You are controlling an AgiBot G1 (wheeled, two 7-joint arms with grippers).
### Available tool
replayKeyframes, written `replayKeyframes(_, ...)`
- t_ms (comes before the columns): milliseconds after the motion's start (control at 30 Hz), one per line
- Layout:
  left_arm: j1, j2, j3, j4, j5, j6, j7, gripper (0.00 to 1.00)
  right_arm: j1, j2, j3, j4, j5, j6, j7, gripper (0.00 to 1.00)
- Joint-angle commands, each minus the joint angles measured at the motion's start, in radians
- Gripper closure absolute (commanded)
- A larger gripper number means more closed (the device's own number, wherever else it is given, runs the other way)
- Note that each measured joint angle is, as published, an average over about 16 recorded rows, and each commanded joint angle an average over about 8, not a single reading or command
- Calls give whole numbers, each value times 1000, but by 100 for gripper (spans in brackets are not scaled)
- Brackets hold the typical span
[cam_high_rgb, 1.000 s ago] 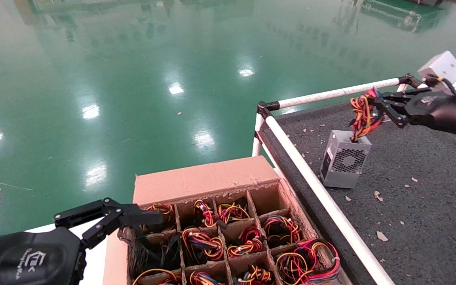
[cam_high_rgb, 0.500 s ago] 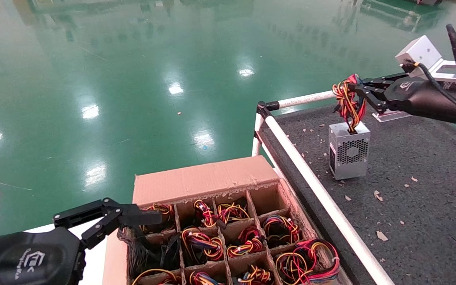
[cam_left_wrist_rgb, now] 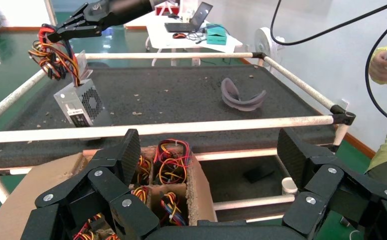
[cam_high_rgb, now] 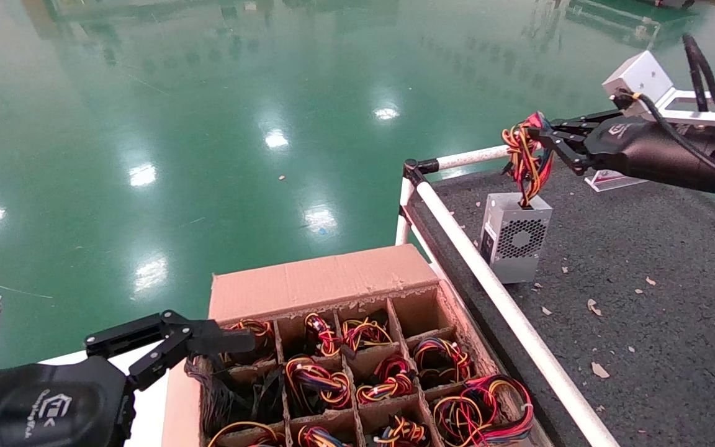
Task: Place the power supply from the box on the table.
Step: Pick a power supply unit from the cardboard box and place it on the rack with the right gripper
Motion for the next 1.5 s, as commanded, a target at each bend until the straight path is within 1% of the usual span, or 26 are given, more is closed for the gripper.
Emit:
replayKeyframes(33,0,0,0,0,0,0,0,0,-1,-5,1,-1,2,-3,1,100)
replayKeyframes(300,0,0,1,0,0,0,0,0,-27,-10,14,-14,20,-18,16,100)
replayKeyframes(600,0,0,1,0,-1,0,0,0,-49,6,22,-16,31,-30,25,100)
replayKeyframes(633,0,0,1,0,-1,0,1,0,-50,8,22,-16,32,-30,27,98)
replayKeyframes(667,0,0,1,0,-1,0,1,0,-51,10,23,-16,33,-31,29,93)
replayKeyframes(700,0,0,1,0,-1,0,1,0,-52,12,23,-17,33,-31,32,82)
replayKeyframes(867,0,-1,1,0,-1,-1,1,0,-54,20,24,-18,35,-30,42,20)
replayKeyframes(900,0,-1,1,0,-1,-1,1,0,-55,21,24,-18,35,-29,43,10)
replayKeyframes(933,0,-1,1,0,-1,-1,1,0,-55,22,24,-18,35,-29,44,2)
replayKeyframes(967,0,-1,1,0,-1,-1,1,0,-55,23,24,-18,36,-28,45,0)
replayKeyframes(1500,0,-1,1,0,-1,-1,1,0,-55,23,24,-18,35,-27,44,0)
